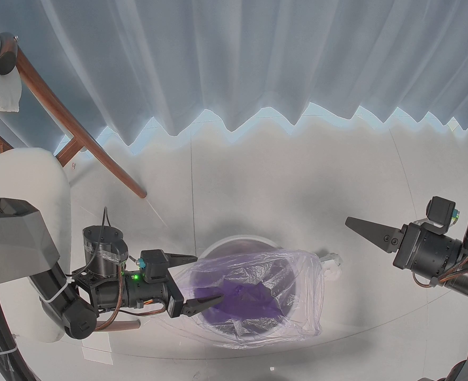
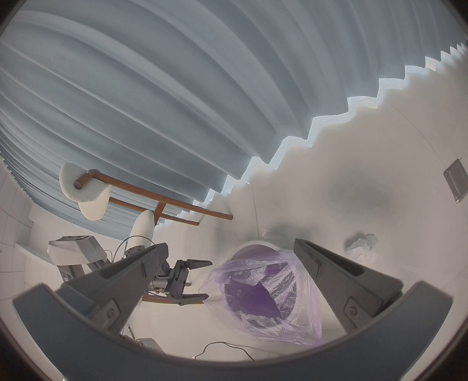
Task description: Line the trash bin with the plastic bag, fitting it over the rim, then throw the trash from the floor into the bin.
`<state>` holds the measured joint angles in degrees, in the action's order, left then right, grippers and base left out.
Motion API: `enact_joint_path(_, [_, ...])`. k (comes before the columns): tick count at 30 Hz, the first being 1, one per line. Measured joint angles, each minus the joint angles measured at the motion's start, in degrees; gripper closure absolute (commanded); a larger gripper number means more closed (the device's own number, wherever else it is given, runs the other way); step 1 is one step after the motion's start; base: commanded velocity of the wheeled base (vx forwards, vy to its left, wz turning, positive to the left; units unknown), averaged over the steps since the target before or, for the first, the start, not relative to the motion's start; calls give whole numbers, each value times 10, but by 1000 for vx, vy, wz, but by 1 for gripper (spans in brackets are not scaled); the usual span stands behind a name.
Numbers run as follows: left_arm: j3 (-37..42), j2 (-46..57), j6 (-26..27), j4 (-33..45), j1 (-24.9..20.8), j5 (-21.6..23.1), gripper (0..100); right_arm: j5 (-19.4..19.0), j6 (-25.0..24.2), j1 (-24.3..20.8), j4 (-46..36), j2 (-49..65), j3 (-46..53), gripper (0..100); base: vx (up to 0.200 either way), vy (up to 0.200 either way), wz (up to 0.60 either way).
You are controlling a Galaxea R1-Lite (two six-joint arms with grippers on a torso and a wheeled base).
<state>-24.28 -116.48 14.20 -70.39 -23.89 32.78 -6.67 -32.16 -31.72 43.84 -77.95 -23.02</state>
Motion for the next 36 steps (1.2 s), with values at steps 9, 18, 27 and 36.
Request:
enact_joint_path(9, [-53,-36,-1,-5,7,0,0,0,8,-1,1,0,1,0,0,0,0])
enact_joint_path(18, [-100,-79,1,-5,14,1,0,0,15,0,1,0,2,0,0,0,0])
enact_joint_path(27, [-135,-109,-1,-4,21,-1,100,0,15,-1,1,-3,3,0,0,0,0])
enact_joint_path(36, [-169,-132,-9,-4,21,-20,100,0,23,-1,1,-5,5,0,0,0,0])
